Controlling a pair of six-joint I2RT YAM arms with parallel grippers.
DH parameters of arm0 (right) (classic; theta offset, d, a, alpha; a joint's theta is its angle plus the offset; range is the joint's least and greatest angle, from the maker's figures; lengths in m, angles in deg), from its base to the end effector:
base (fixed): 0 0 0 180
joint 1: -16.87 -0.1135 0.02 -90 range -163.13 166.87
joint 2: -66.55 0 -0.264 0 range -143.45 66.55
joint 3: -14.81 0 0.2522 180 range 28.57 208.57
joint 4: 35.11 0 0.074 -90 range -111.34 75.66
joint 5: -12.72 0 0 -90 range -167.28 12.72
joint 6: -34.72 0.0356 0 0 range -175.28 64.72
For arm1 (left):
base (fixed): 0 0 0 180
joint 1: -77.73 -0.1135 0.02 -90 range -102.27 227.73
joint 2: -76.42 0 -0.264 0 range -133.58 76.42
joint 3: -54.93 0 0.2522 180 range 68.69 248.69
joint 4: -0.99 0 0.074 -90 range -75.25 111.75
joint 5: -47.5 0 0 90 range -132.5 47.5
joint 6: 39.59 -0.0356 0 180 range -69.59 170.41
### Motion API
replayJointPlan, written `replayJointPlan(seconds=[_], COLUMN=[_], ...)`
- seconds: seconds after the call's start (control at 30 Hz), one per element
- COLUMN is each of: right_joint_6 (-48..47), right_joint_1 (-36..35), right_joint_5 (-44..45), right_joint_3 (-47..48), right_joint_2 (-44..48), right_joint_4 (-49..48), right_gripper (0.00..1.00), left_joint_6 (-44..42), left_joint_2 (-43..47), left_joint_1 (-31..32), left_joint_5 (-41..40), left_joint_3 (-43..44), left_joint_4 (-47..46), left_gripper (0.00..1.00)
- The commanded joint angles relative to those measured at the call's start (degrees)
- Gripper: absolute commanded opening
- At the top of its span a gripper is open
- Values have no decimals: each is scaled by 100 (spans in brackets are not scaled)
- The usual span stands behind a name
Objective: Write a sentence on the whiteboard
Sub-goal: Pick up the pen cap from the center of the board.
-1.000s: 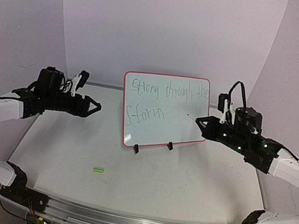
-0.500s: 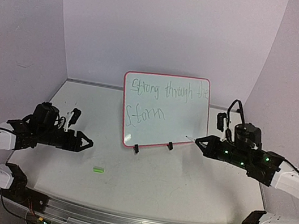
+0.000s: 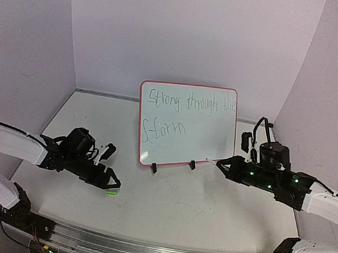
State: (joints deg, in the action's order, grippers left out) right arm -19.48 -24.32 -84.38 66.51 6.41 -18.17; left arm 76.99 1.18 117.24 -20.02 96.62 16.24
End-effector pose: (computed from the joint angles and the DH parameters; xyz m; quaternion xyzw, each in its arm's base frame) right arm 0.1753 0.1593 0.2586 -0.0727 0.8411 0.3730 0.3850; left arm 0.1714 -0.1590 0.1490 0.1715 0.9045 -0.3411 0.1898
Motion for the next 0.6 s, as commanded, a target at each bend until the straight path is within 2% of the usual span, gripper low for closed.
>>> replayJointPlan(seconds=[0.0, 0.37, 0.57], right_joint_6=[163, 146, 138], right_joint_1=[-38, -38, -38], right_joint_5=[-81, -54, -53], right_joint_3=[-73, -119, -120], right_joint_2=[-17, 82, 44], right_joint_4=[-239, -244, -243], right_gripper=[0, 0, 0], left_joint_6=[-333, -420, -419], left_joint_2=[-422, -597, -479], left_joint_1=[296, 460, 583], left_joint_5=[-128, -282, -120], left_joint_3=[491, 373, 298], left_joint_4=[-303, -185, 235], left_gripper=[71, 70, 65])
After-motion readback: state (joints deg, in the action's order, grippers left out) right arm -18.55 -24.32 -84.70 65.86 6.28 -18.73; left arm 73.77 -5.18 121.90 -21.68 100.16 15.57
